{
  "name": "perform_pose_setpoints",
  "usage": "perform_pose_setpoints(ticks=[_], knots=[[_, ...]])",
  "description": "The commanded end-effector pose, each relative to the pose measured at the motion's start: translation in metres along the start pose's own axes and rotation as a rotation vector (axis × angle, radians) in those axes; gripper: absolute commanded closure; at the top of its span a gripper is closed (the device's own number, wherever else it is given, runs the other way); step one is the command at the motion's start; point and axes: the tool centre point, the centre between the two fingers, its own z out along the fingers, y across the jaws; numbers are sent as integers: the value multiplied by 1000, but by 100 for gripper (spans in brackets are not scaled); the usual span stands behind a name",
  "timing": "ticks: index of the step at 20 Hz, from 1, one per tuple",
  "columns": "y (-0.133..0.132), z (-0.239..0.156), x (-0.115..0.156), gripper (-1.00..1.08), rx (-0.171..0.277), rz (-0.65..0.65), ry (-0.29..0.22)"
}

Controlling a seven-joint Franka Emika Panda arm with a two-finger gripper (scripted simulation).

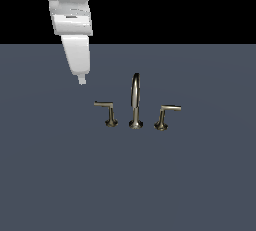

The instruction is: Turn on the faucet by rotating a designated handle.

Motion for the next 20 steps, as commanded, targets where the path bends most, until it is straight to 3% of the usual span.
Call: perform_pose_setpoints(ticks=[1,20], knots=[[-9,11,5,108,0,50,1],[-70,95,63,108,0,430,5]])
